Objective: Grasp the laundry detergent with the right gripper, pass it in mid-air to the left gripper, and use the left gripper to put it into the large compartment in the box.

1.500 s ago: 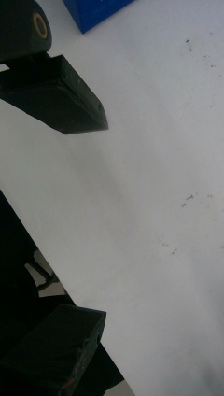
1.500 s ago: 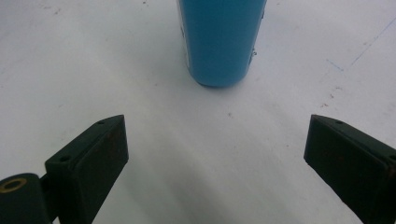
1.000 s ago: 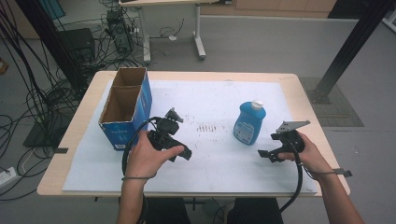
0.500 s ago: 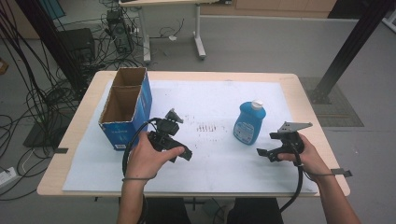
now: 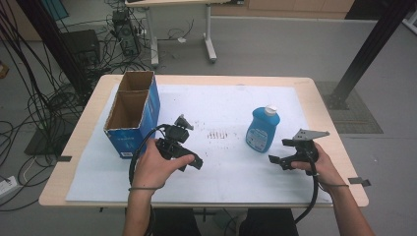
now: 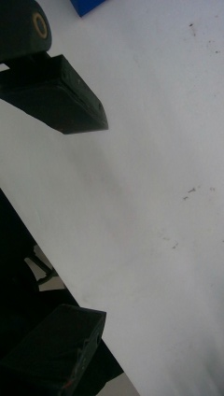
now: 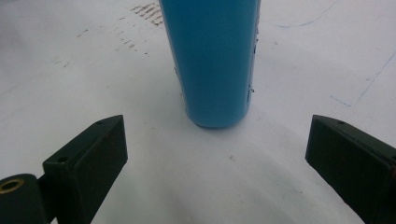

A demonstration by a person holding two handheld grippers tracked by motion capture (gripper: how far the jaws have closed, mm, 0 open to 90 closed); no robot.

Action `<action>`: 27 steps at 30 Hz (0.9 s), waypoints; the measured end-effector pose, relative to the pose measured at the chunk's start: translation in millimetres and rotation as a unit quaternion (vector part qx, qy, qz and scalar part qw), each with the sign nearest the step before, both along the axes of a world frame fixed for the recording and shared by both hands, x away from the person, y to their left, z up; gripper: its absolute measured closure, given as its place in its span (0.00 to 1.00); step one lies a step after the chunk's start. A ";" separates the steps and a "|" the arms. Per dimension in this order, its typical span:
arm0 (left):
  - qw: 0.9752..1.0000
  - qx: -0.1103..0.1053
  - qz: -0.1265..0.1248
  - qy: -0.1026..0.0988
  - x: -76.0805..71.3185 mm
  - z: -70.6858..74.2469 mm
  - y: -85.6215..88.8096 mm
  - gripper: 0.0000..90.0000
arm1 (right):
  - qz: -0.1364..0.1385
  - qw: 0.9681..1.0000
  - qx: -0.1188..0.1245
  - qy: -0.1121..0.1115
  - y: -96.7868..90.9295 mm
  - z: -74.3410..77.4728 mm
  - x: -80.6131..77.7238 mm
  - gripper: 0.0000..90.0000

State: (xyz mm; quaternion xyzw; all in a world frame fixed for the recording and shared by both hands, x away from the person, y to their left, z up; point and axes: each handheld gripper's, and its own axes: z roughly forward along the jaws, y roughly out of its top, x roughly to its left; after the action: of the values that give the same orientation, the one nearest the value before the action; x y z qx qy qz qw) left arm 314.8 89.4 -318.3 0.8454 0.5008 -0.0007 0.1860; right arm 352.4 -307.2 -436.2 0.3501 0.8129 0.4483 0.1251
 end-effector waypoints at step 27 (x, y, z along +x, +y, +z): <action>1.000 -0.002 0.002 -0.001 -2.1 1.0 -0.1 0.10 | -0.002 0.999 0.041 -0.035 4.0 -3.6 1.7 0.04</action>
State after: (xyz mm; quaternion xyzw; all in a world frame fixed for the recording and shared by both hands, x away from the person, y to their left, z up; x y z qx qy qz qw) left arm 312.7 89.3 -317.3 0.8442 0.5020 -0.0003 0.1878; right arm 354.1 -303.2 -439.8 0.3406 0.7881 0.4933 0.1395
